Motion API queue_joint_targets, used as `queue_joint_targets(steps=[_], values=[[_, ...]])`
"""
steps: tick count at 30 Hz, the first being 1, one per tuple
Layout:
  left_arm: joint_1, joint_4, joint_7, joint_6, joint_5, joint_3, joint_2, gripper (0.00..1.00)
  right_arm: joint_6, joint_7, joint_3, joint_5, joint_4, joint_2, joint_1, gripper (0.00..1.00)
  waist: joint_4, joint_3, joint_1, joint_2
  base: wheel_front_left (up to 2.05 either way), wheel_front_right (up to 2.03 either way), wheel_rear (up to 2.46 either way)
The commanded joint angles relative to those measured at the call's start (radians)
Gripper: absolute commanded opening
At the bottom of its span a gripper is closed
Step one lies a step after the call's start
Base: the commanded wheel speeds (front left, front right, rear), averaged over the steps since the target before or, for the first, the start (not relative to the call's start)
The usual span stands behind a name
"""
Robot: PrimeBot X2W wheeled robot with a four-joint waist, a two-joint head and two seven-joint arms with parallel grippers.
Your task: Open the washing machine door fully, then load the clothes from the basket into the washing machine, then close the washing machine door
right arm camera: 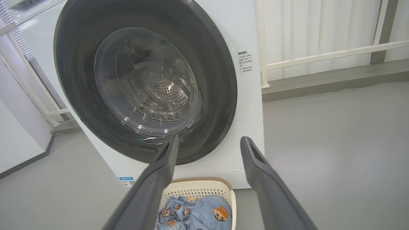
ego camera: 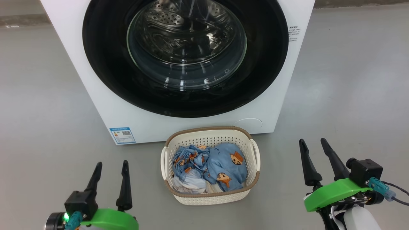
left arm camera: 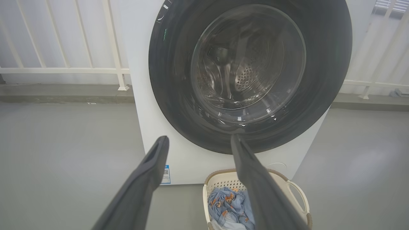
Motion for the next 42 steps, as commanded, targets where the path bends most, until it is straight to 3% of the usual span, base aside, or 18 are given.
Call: queue_joint_targets(steps=[1,42], values=[[-0.040,-0.011,-0.007,0.005,0.003,0.027,0.014,1.00,0.002,-0.012,0.024,-0.016,-0.013,-0.003,-0.039,1.00,0.000,-0.001,-0.0001,0.0000,0.00,0.00,0.00],[-0.038,0.007,-0.007,0.001,-0.021,0.040,0.014,1.00,0.002,-0.012,0.028,0.004,0.031,-0.003,-0.054,1.00,-0.006,-0.003,-0.0001,0.0000,0.00,0.00,0.00]])
